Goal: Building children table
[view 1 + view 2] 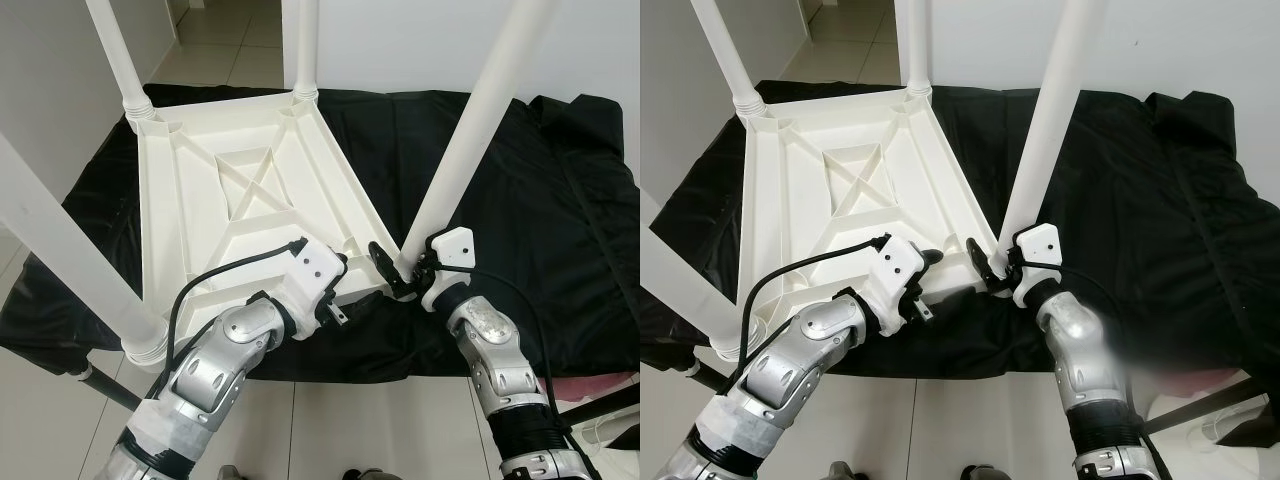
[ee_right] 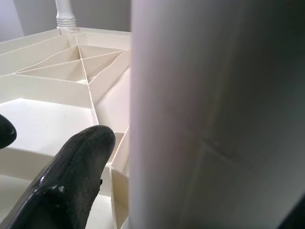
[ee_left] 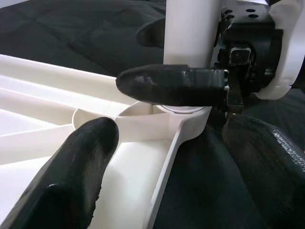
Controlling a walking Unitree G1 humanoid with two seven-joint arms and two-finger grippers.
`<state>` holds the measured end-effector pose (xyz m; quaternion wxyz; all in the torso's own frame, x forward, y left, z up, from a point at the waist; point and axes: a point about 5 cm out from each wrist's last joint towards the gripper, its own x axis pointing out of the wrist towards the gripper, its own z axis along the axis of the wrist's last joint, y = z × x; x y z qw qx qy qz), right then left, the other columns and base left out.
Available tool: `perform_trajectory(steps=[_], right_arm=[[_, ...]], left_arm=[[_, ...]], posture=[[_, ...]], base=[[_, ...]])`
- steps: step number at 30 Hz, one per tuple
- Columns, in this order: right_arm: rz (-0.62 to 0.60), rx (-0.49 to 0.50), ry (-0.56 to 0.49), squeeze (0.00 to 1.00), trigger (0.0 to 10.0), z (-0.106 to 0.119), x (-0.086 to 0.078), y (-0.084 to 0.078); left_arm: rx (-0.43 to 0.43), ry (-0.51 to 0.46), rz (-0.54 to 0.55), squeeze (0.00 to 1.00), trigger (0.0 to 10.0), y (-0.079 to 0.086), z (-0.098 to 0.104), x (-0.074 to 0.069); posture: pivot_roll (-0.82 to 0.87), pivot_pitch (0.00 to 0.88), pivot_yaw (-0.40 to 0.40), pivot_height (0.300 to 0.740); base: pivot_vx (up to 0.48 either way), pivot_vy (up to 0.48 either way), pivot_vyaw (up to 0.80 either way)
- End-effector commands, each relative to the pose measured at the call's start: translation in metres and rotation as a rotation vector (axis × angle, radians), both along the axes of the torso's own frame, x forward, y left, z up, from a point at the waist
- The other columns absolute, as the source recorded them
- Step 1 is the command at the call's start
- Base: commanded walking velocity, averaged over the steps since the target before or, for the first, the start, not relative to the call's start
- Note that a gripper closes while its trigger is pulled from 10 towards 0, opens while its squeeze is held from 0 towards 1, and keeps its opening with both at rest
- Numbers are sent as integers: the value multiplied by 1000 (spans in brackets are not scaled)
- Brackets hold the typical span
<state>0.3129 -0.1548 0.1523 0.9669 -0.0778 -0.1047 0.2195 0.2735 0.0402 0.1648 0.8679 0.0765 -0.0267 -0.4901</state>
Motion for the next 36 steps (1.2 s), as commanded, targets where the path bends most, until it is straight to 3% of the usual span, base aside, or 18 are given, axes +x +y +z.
perform_trajectory(steps=[1, 14, 15, 16, 17, 20, 21, 27, 29, 30, 32, 33, 36], right_arm=[[20, -15, 16, 0, 10000, -5, 0, 4], [51, -27, 3, 0, 10000, -2, 5, 6], [57, -29, 2, 0, 8863, -1, 5, 5], [57, -29, 2, 0, 8863, -1, 5, 5], [61, -29, 3, 0, 3804, -1, 4, 4], [63, -28, 5, 0, 3804, -1, 4, 4], [66, -27, 5, 0, 0, -1, 3, 3], [28, 14, 11, 0, 0, 0, -1, -1], [-35, 58, 14, 0, 0, 0, -2, -1], [-76, 87, 14, 0, 8941, 0, -3, 1], [-101, 106, 14, 0, 8941, 0, -4, 2], [-133, 131, 21, 0, 10000, -1, -6, 6], [-170, 143, 18, 0, 10000, -2, -9, 11]], left_arm=[[20, -11, -22, 0, 10000, -1, 0, 1], [63, -25, -86, 0, 10000, -3, -3, 3], [71, -23, -105, 0, 10000, -3, -5, 1], [71, -23, -105, 0, 10000, -3, -5, 1], [76, -4, -129, 0, 10000, -2, -8, -2], [78, 10, -144, 0, 10000, -2, -11, -4], [93, 14, -160, 0, 10000, 1, -14, -6], [102, 16, -178, 0, 10000, 11, -14, -9], [54, 3, -148, 0, 10000, 11, -6, -8], [19, -6, -133, 0, 10000, 9, 0, -8], [-3, -13, -123, 0, 10000, 8, 4, -8], [-12, -28, -116, 0, 10000, 7, 7, -9], [-11, -39, -104, 0, 10000, 7, 7, -8]], posture=[[-47, 61, -4, 740], [-49, 30, 3, 740], [-49, 29, 3, 740], [-49, 29, 3, 740], [-46, 30, 1, 740], [-46, 30, 1, 740], [-41, 33, 0, 740], [-34, 48, -18, 740], [-32, 52, -23, 740], [-30, 54, -29, 740], [-30, 54, -29, 740], [-31, 54, -30, 740], [-33, 56, -29, 740]], base=[[0, 0, 0], [0, 0, 0], [0, 0, 0], [0, 0, 0], [0, 0, 0], [0, 0, 0], [0, 0, 0], [0, 0, 0], [0, 0, 0], [0, 0, 0], [0, 0, 0], [0, 0, 0], [0, 0, 0]])
